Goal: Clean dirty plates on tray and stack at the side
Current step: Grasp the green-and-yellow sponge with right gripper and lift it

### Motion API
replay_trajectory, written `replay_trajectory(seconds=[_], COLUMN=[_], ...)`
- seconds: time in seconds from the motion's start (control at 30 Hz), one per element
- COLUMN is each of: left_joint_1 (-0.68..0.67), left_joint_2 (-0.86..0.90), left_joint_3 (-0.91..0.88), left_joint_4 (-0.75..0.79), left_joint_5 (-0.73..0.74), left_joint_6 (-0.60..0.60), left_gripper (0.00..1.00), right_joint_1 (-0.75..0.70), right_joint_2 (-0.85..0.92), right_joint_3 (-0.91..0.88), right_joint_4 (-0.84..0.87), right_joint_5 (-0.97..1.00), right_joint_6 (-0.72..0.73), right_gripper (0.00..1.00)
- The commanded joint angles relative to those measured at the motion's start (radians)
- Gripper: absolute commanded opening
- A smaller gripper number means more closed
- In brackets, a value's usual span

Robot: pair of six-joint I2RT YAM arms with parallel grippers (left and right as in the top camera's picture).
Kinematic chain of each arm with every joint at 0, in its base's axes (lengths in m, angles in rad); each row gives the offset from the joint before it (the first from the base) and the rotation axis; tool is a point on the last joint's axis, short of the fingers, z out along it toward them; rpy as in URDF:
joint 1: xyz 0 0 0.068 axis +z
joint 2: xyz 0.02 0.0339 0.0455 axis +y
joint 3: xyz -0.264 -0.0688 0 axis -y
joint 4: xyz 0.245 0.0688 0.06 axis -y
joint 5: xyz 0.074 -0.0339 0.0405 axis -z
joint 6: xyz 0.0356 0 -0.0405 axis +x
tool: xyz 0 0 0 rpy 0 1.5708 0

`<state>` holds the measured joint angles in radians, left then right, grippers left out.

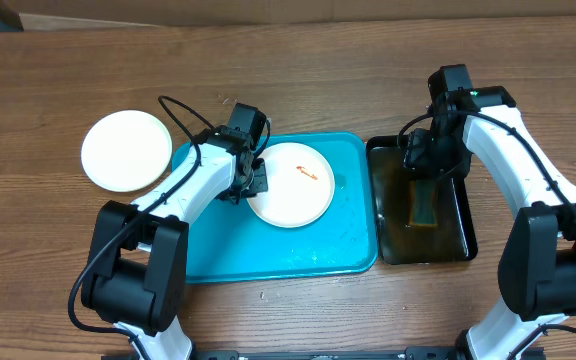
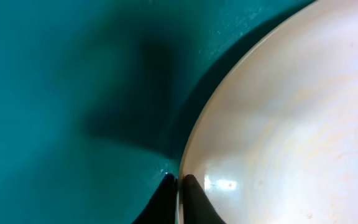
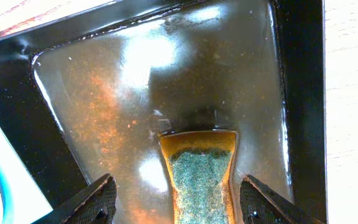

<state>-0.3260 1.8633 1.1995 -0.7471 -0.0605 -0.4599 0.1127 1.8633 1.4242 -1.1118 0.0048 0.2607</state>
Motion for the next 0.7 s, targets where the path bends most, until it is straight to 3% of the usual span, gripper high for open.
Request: replay_trajectory(seconds=[0.0,0.1,0.17,0.2,0.27,0.37,0.47,0.53,0.67], left_joint_1=[0.005,0.013,0.018,0.021,0.024,0.024,0.024,0.020,0.017], left_joint_2=[0.010,0.010,0.010,0.010,0.010,0.010,0.011,0.011,0.013], left_joint_3=[0.033,0.057,0.074,0.081,0.100,0.113,0.107,0.091,0.056], left_joint_4=[0.006,0.011,0.010,0.003,-0.034,-0.108,-0.168,-0.180,-0.150], left_joint_5=[-0.003,-0.004,-0.030,-0.036,-0.018,0.062,0.141,0.148,0.147], left_joint_6=[0.086,0.181,0.202,0.201,0.165,0.090,0.005,-0.051,-0.098], left_gripper=[0.04,0.06,0.30,0.38,0.43,0.40,0.31,0.25,0.24], right_joint_1=[-0.003,-0.003,-0.003,-0.003,-0.003,-0.003,-0.003,-0.003,-0.003], right_joint_2=[-0.021,-0.021,-0.021,-0.021,-0.021,-0.021,-0.021,-0.021,-0.021], right_joint_3=[0.017,0.017,0.017,0.017,0.017,0.017,0.017,0.017,0.017], right_joint_4=[0.001,0.002,0.002,0.001,-0.003,-0.007,-0.009,-0.010,-0.012], right_joint_5=[0.006,0.006,0.006,0.006,0.006,0.006,0.006,0.006,0.006], right_joint_6=[-0.007,-0.007,-0.007,-0.007,-0.007,-0.007,-0.007,-0.007,-0.007], right_gripper=[0.66,0.66,0.67,0.73,0.75,0.75,0.75,0.75,0.75])
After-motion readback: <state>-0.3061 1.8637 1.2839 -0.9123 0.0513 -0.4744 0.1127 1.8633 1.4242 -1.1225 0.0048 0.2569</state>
